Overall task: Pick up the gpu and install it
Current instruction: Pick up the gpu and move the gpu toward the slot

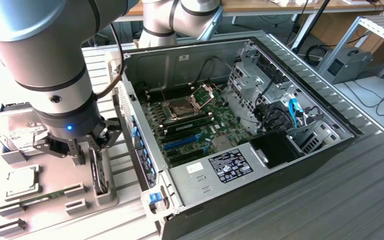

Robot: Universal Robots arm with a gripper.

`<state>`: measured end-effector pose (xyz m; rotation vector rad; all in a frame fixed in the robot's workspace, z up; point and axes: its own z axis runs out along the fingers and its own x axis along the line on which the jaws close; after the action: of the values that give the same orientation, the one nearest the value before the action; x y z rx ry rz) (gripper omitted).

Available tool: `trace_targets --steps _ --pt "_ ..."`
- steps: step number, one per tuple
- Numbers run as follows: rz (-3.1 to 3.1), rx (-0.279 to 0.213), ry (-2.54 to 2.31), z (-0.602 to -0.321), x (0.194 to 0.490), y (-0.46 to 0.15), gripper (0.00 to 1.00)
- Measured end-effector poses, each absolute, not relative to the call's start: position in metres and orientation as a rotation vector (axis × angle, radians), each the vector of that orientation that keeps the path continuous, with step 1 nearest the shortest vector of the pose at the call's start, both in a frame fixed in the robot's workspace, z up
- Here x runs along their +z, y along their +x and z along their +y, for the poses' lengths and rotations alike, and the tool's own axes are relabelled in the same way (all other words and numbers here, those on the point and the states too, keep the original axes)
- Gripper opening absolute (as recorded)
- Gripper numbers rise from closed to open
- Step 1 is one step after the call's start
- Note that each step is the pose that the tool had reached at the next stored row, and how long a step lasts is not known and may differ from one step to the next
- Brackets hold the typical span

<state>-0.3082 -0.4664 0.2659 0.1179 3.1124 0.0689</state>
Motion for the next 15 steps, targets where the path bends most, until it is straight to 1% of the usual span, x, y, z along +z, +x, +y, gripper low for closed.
trace_targets --steps 10,15 --pt "3.112 0.069 0.118 -0.451 0.259 -0.308 0.36" --pt "3.112 0.069 0.118 -0.448 0.253 -0.308 0.36"
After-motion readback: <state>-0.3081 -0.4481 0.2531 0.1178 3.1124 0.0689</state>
